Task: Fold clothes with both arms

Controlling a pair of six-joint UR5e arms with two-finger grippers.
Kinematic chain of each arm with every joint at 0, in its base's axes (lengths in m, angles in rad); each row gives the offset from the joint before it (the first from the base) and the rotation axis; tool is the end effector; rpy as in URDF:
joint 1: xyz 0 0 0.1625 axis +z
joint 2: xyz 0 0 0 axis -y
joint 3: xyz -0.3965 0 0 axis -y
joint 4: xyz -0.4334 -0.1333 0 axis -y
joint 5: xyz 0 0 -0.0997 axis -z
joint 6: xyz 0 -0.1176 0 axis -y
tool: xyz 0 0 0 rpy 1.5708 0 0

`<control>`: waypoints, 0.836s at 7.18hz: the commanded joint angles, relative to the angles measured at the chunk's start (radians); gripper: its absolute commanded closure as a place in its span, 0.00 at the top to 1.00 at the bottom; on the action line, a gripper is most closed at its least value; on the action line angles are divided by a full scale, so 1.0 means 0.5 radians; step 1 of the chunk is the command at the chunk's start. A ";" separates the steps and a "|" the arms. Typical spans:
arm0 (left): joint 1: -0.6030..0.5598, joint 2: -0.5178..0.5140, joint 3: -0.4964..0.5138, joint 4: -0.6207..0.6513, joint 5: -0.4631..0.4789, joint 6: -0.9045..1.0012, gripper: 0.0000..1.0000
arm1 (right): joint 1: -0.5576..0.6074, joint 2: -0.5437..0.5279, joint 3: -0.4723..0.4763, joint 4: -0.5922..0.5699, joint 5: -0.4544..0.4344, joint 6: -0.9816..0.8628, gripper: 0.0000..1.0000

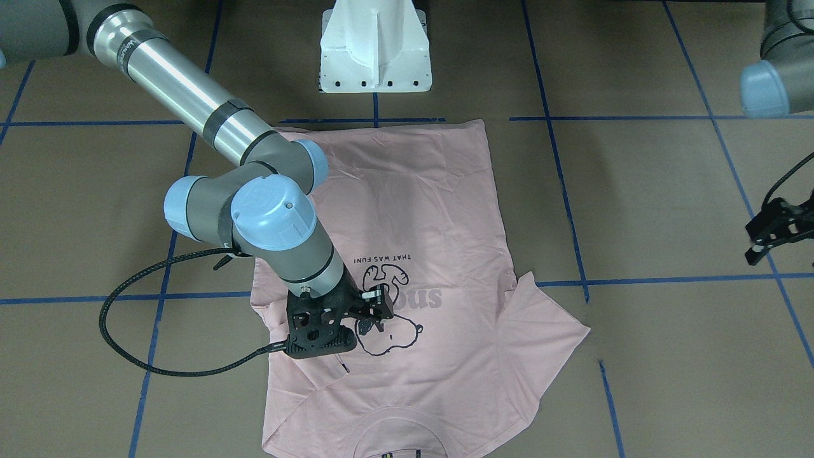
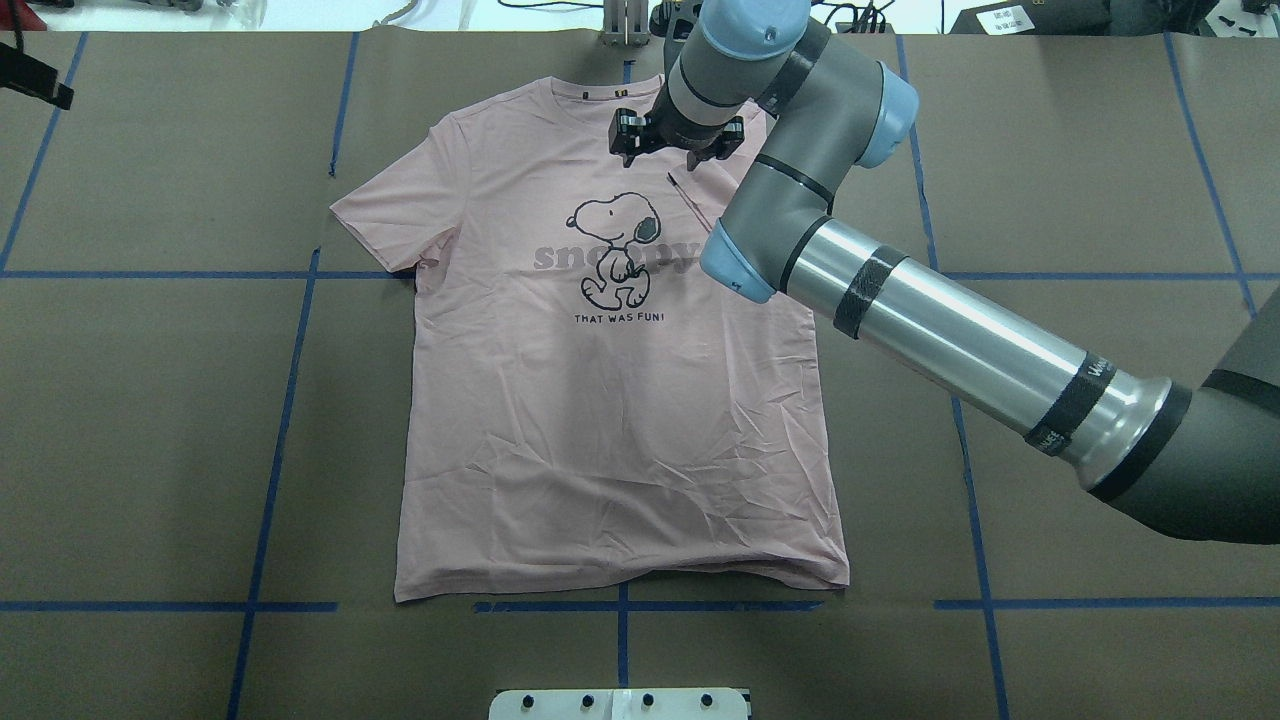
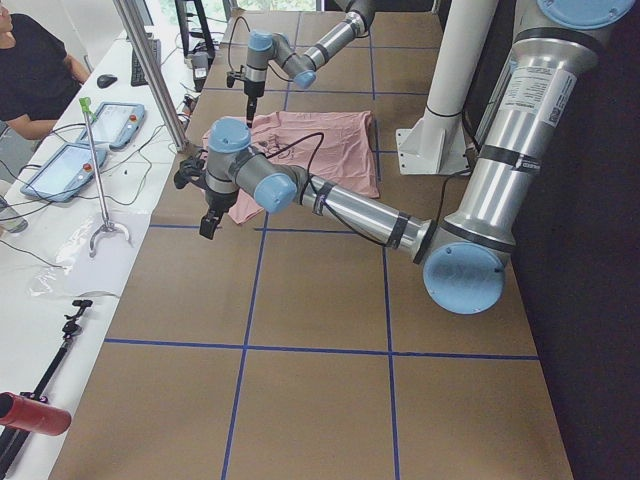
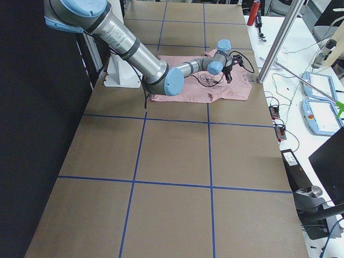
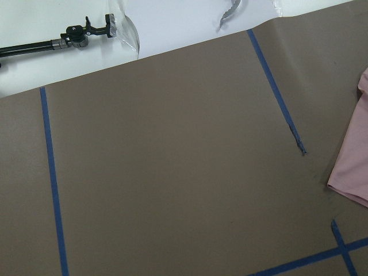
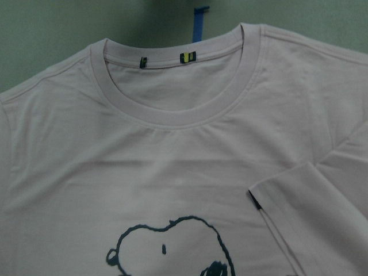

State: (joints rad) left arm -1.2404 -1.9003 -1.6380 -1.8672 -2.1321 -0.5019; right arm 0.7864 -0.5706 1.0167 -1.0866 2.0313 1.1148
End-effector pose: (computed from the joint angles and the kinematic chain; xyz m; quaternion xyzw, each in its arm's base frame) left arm 0.1499 -0.6551 0.3831 0.1932 0.3702 0.0163 0.9085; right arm -0.5563 -0.6721 0.1727 0.0883 -0.4738 0.0421 0.8752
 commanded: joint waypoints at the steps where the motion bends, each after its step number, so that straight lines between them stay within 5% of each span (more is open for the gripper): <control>1: 0.347 -0.171 0.066 -0.005 0.189 -0.696 1.00 | 0.032 -0.207 0.638 -0.805 0.101 0.093 1.00; 3: 0.636 -0.279 0.283 -0.206 0.526 -1.100 1.00 | 0.111 -0.563 1.131 -1.158 0.113 -0.154 1.00; 6: 0.750 -0.445 0.756 -0.548 0.787 -1.177 1.00 | 0.240 -0.773 1.292 -1.291 0.219 -0.579 1.00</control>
State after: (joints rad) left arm -0.9043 -2.0829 -1.3440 -2.0996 -1.8151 -1.0776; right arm 0.8836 -0.9153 1.6370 -1.7212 2.1043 0.8779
